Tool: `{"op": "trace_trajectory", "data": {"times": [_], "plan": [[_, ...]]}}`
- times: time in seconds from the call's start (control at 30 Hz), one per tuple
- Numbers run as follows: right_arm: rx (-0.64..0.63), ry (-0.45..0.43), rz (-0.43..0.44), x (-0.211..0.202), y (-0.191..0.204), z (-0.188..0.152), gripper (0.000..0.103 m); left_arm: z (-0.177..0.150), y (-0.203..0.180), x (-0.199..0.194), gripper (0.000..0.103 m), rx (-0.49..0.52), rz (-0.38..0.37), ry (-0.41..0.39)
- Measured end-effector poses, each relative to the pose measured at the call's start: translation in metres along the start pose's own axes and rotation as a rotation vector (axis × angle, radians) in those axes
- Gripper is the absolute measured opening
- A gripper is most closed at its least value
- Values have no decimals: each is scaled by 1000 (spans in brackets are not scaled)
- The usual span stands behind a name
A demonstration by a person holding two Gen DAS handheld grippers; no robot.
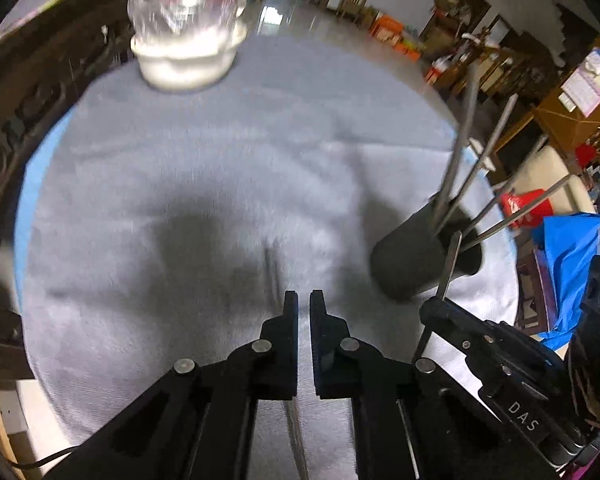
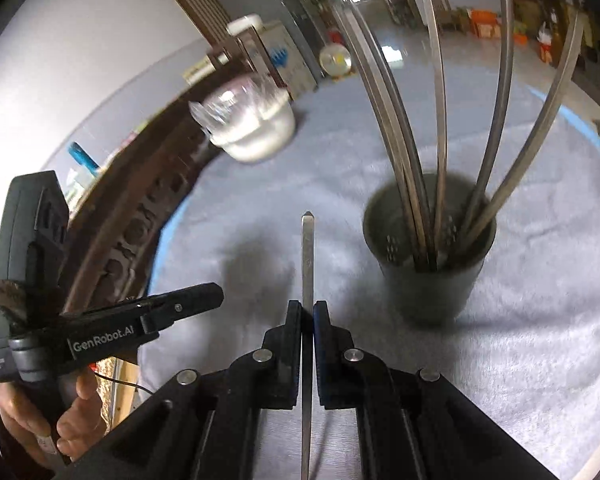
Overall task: Organize utensils
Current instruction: 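Lift both held rods upright over the grey cup with both tools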
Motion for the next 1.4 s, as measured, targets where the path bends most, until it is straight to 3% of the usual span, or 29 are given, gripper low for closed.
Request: {"op": "trace_trajectory", "data": {"times": [0.17, 0.33, 0.47, 0.53, 0.6, 0.67, 1.27, 1.4], "plan": [[-24, -59, 3, -24, 4, 3, 7, 1, -11, -19, 6, 44, 33, -53], [-14, -62, -2, -36, -2, -6, 7, -4, 5, 7, 6, -40, 2, 48], [0, -76, 9, -41, -5, -9, 7, -18, -4, 31, 6, -65, -25, 141], [2, -83, 12, -43, -5, -9, 7, -20, -7, 44, 9, -68, -15, 168], [10, -86, 20, -46, -7, -11, 7, -23, -12, 53, 20, -79, -18, 204], [15, -90, 23, -49, -8, -13, 7, -25, -16, 66, 21, -95, -30, 241], [77, -104, 56, -59, -30, -21, 7, -28, -29, 118, 21, -128, 26, 309], [79, -106, 58, -60, -30, -21, 7, -33, -31, 115, 7, -121, 30, 301]]}}
Point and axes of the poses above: each gripper's, at about its wrist camera, not at the fingertips, and x roughly the way its jaws point, y to its left, z to its top, the point moved 8 cm from there along x, roughly the way its jaws point, and after that the axes turned 9 degrees about y, right-handed, at the moved point
